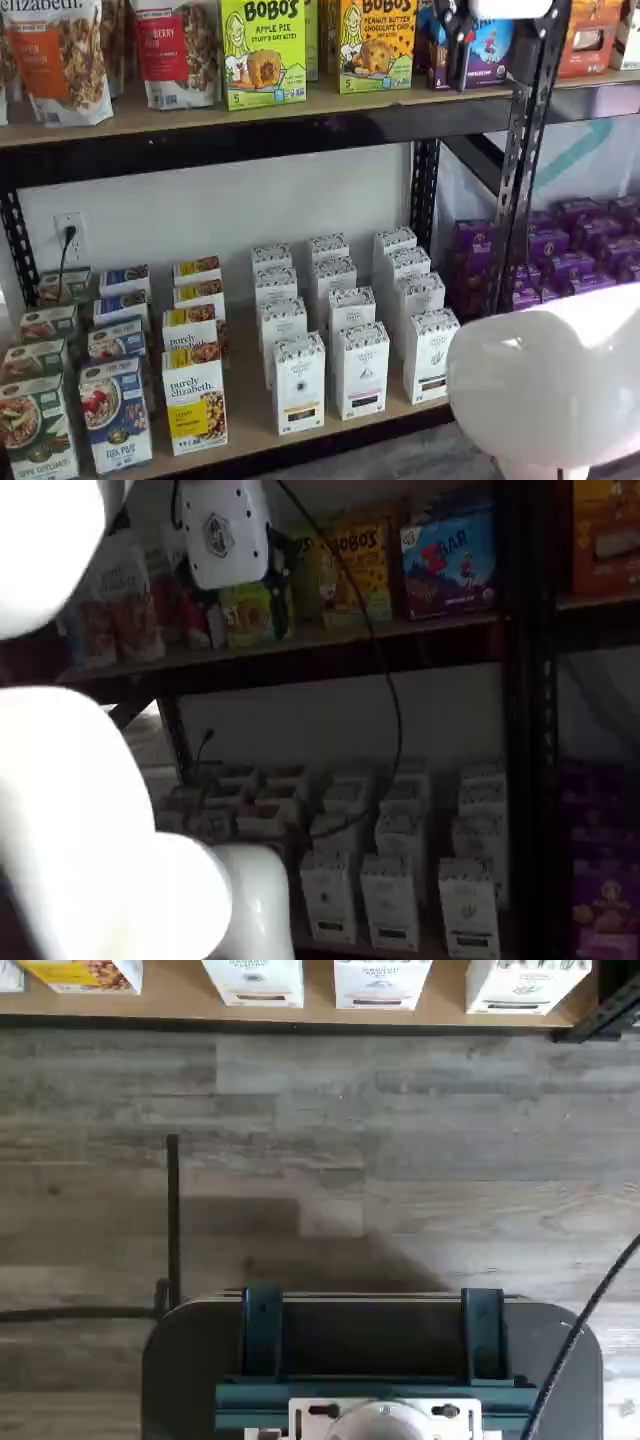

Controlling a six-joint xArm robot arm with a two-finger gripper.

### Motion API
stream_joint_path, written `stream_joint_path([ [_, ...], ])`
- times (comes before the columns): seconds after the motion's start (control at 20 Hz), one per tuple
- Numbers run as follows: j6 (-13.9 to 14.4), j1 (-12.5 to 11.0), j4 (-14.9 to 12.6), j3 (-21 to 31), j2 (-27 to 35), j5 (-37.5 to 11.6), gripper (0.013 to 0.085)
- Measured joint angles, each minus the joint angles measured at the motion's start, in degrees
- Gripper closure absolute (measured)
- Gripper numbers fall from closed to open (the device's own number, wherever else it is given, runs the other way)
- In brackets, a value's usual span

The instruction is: Pick up the white box with a green strip in the middle, on the bottom shelf, the sixth box from the left

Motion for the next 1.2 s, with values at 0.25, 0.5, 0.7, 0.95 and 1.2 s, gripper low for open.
stream_joint_path([
  [0.25,2.96,3.30,-0.33,4.39,-3.66,-6.76,0.0130],
  [0.5,8.63,9.02,-0.30,8.48,-4.05,-9.56,0.0130],
  [0.7,14.85,15.59,-1.24,13.70,-4.20,-14.41,0.0130],
  [0.95,20.92,21.78,-3.11,18.03,-3.30,-19.26,0.0130],
  [1.2,27.61,28.27,-4.54,23.42,-0.67,-26.31,0.0130],
])
